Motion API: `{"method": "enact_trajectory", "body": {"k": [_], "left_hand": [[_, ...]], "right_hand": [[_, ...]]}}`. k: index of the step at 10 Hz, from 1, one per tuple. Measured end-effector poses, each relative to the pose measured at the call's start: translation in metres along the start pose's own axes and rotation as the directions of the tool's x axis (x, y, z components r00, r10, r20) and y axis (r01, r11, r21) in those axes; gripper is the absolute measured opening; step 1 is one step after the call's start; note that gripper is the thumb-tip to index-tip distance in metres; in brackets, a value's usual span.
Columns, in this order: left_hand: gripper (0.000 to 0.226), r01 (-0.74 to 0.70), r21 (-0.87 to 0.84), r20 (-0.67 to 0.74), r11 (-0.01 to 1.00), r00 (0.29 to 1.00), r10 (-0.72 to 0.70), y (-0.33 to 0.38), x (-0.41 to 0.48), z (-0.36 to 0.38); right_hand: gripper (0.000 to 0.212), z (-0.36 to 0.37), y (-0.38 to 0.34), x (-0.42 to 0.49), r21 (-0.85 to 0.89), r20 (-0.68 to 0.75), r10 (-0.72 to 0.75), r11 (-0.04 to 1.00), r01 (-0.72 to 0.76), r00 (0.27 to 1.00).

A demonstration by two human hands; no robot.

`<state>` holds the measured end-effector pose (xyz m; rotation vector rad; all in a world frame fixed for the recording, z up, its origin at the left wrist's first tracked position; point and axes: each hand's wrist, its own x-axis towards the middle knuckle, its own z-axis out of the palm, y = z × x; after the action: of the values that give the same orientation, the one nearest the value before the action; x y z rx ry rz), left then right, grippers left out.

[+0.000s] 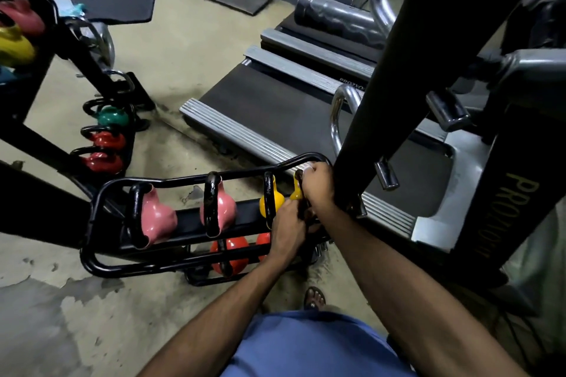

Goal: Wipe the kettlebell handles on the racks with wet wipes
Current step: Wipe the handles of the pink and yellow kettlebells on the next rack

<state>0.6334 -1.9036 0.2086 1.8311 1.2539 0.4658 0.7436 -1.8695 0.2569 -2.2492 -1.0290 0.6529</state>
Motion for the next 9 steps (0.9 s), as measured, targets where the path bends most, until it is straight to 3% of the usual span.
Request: {"method": "enact_trajectory", "body": {"k": [1, 2, 3, 4, 5, 6, 7, 8, 9], "left_hand": [[0.015, 0.0, -0.061, -0.013, 0.998, 1.0, -0.001, 0.001, -0.001, -0.001], [0.019, -0.03, -0.094, -0.014, 0.995, 0.999, 0.029, 0.0, -0.003, 0.0], [0.021, -0.047, -0.062, -0.019, 0.997, 0.999, 0.046, -0.001, -0.004, 0.0], [0.022, -0.055, -0.04, -0.013, 0.998, 0.998, 0.054, -0.006, -0.001, 0.002], [0.013, -0.037, -0.06, -0.019, 0.998, 0.999, 0.036, -0.011, 0.0, 0.002], [0.012, -0.044, -0.112, -0.072, 0.993, 0.997, 0.036, -0.01, -0.004, 0.002], [0.016, -0.076, -0.159, -0.094, 0.984, 0.994, 0.062, -0.004, -0.007, 0.002], [0.003, -0.025, -0.212, -0.101, 0.977, 0.995, 0.003, -0.016, -0.003, 0.009], [0.007, 0.025, -0.198, -0.07, 0.98, 0.997, -0.039, -0.016, 0.0, 0.01]], "right_hand": [[0.03, -0.007, -0.01, 0.005, 0.1, 0.07, 0.184, 0.976, -0.191, 0.98], [0.037, -0.017, -0.021, -0.006, 0.44, 0.115, 0.334, 0.827, -0.35, 0.935], [0.04, -0.017, -0.017, -0.007, 0.527, 0.19, 0.341, 0.756, -0.389, 0.921], [0.037, -0.009, -0.008, -0.005, 0.499, 0.194, 0.341, 0.773, -0.391, 0.92], [0.025, -0.003, -0.014, -0.012, 0.078, -0.035, 0.118, 0.99, -0.115, 0.992], [0.021, -0.003, -0.02, -0.014, -0.478, 0.077, -0.282, 0.831, 0.284, 0.956], [0.02, -0.008, -0.026, -0.009, -0.647, 0.434, -0.374, 0.504, 0.572, 0.82], [0.018, -0.016, -0.026, -0.007, -0.631, 0.568, -0.367, 0.381, 0.676, 0.737], [0.017, -0.016, 0.0, -0.007, -0.553, 0.506, -0.402, 0.528, 0.644, 0.764]]}}
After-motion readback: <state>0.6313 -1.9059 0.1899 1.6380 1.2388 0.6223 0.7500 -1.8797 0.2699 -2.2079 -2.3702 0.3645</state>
